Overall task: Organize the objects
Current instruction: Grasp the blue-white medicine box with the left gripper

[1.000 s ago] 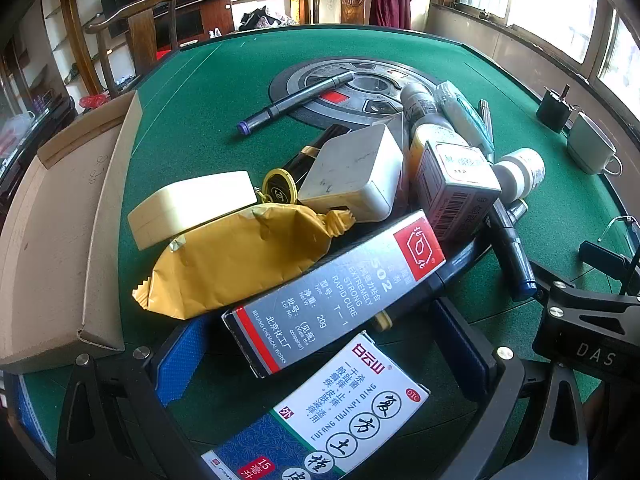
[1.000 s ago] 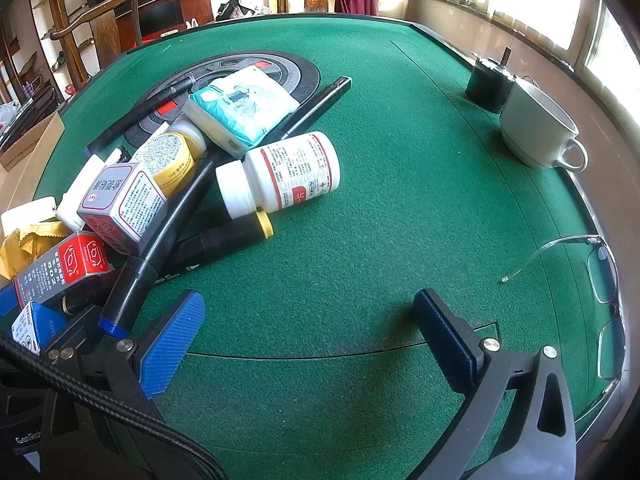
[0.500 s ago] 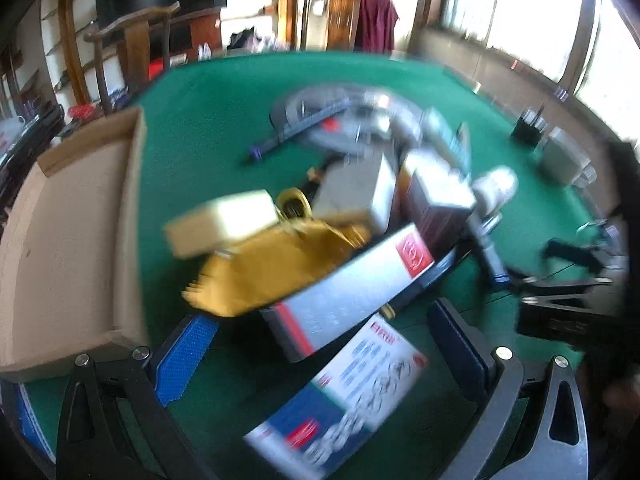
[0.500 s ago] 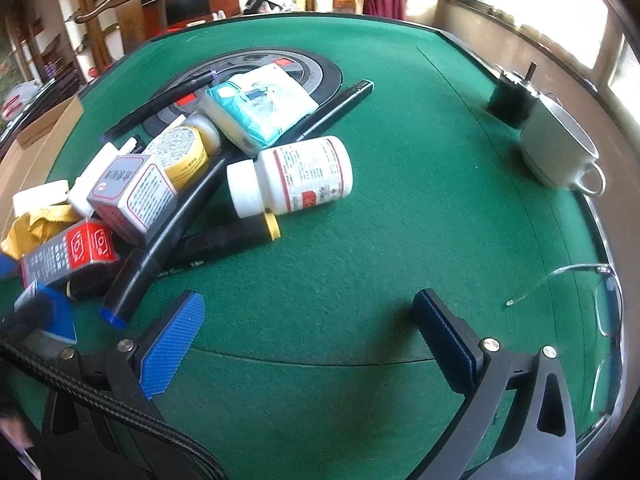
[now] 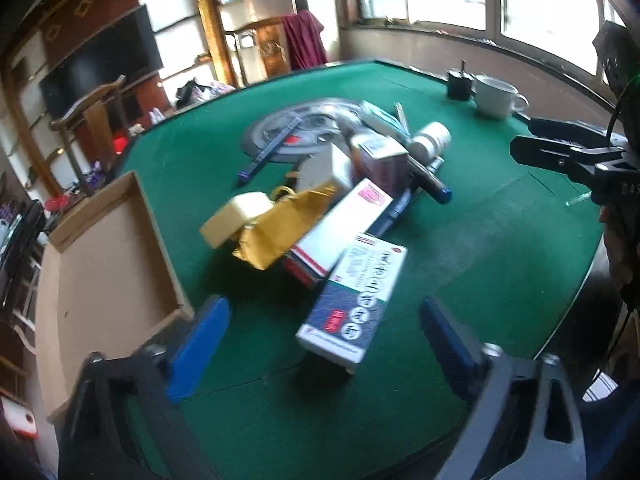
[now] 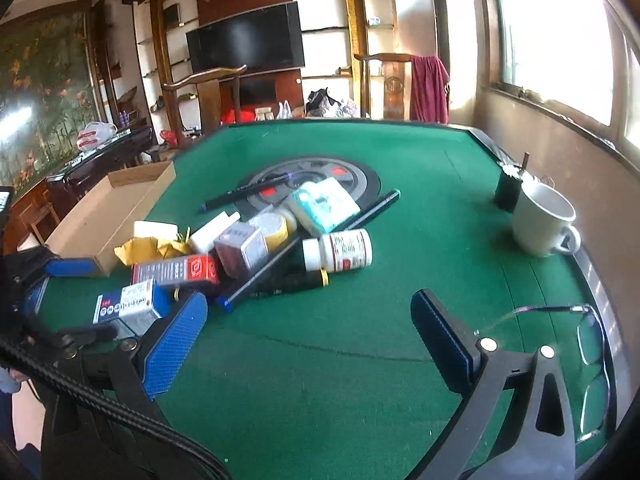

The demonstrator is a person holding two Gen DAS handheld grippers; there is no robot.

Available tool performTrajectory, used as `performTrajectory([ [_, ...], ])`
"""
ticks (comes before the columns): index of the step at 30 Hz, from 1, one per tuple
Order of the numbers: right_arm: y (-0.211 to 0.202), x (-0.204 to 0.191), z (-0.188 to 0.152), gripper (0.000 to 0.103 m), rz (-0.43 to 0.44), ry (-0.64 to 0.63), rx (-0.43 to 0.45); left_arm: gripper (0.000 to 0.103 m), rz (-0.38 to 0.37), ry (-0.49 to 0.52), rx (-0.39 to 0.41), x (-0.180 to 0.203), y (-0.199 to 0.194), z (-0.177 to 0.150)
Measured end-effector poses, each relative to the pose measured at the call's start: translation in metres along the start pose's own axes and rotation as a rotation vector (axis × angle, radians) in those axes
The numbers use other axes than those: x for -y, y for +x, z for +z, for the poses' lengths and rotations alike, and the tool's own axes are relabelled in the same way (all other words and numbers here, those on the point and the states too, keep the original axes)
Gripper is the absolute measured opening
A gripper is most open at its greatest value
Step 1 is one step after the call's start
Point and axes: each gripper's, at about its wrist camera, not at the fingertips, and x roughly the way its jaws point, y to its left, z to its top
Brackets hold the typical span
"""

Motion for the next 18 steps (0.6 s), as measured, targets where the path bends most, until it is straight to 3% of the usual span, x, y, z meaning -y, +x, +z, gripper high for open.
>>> performTrajectory([
  [1, 0.002, 0.004, 0.001, 0.102, 0.015, 0.015, -0.015, 0.059, -0.013, -0.002, -0.016, 0.001, 0.004, 0.001],
  [3, 0.003, 0.016, 0.002, 0.102, 0.07, 0.07, -0.038, 0.047, -0.04, -0.006, -0.05, 0.001, 0.012, 0.001],
  [6, 0.004, 0.025, -0.001, 0.102, 0.104, 0.139, -0.056, 0.044, -0.047, 0.012, -0.074, 0.008, 0.02, 0.0],
  [10, 0.002, 0.038, -0.005, 0.1, 0.162, 0.255, -0.088, 0.03, -0.118, 0.005, -0.092, 0.018, 0.026, 0.002],
  [12, 0.006, 0.036, -0.006, 0.094, 0.161, 0.258, -0.121, 0.03, -0.136, -0.011, -0.092, 0.027, 0.029, 0.003],
  [15, 0.01, 0.034, -0.007, 0.093, 0.155, 0.256, -0.147, 0.03, -0.157, -0.016, -0.09, 0.044, 0.032, 0.007],
  [17, 0.012, 0.034, -0.007, 0.087, 0.146, 0.264, -0.158, 0.03, -0.122, -0.045, -0.09, 0.047, 0.035, 0.014],
  [18, 0.013, 0.034, -0.006, 0.078, 0.144, 0.268, -0.166, 0.03, -0.109, -0.046, -0.092, 0.049, 0.037, 0.016],
])
